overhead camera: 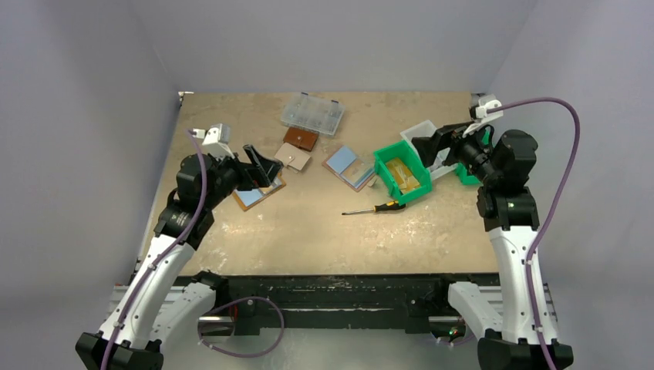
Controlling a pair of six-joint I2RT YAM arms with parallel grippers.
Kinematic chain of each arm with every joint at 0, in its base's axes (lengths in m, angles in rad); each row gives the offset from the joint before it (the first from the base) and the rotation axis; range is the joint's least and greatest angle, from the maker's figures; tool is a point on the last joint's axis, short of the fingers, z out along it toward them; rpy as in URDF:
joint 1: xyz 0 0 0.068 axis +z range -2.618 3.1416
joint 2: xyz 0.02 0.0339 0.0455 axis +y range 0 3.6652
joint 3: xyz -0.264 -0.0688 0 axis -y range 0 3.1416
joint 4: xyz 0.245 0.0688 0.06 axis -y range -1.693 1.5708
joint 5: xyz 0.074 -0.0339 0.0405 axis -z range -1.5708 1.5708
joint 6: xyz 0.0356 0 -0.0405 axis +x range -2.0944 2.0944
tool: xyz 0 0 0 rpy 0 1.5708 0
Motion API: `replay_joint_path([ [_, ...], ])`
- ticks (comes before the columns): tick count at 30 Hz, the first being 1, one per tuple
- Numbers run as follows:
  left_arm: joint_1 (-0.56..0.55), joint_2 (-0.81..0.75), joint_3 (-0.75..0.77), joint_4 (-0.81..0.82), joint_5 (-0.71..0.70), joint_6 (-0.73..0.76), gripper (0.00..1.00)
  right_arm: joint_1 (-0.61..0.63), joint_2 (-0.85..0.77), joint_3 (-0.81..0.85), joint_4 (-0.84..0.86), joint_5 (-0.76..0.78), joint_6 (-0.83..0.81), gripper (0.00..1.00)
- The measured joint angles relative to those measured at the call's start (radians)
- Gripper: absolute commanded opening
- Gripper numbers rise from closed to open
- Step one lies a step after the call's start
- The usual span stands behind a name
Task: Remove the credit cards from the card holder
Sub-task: Pick up the card holder from the center of the board.
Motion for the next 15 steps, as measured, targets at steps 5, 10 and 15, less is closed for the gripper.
replay_joint_path([
  [5,0.000,0.013,-0.033,0.006,0.018,-0.003,1.00,0.000,-0.003,-0.032,0.008,0.001,0.026,0.99],
  [10,0.000,0.047,-0.087,0.047,0.041,-0.033,1.00,0.000,-0.007,-0.062,0.032,0.000,0.036,0.99],
  [15,0.000,0.084,-0.106,0.092,0.066,-0.055,1.00,0.000,-0.006,-0.082,0.048,-0.002,0.043,0.99],
])
